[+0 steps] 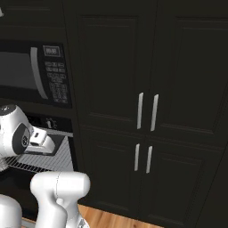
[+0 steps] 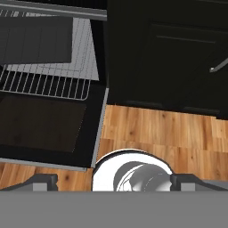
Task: Take the baked cake out of the oven and place it on the plate for cooling. Then close the oven door.
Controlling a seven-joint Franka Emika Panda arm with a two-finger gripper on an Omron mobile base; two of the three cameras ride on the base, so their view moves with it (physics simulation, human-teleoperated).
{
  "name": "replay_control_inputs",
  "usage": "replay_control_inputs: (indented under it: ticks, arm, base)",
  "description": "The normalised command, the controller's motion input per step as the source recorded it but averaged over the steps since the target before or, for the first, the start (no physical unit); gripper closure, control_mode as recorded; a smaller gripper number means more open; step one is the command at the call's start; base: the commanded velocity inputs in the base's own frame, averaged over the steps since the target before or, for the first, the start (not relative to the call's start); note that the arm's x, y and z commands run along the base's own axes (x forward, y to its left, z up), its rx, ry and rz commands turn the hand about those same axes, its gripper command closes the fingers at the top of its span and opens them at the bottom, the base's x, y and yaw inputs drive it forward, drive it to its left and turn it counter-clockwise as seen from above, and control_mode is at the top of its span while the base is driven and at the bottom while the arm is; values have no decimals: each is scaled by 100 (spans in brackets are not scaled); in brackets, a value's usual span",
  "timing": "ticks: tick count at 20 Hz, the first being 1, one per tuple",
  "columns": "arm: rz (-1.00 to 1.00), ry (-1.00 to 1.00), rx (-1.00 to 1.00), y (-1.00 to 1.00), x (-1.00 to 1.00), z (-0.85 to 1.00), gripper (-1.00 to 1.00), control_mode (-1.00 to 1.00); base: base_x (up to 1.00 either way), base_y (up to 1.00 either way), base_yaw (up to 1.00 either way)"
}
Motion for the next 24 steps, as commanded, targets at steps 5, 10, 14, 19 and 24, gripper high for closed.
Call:
replay_control_inputs:
  ticks: [5, 10, 14, 19, 24]
  arm:
    - [0, 0, 0, 0, 0, 0, -100, -100]
    - [0, 0, -7, 0, -14, -6, -100, -100]
    - [4, -2, -20, 16, -25, -12, -100, -100]
    - [10, -7, -13, 16, -25, -2, -100, -100]
    - [15, -1, -7, 17, -15, -1, -100, -100]
  base:
    - [0, 0, 0]
    - [0, 0, 0]
    - [0, 0, 0]
    - [0, 0, 0]
    - [0, 0, 0]
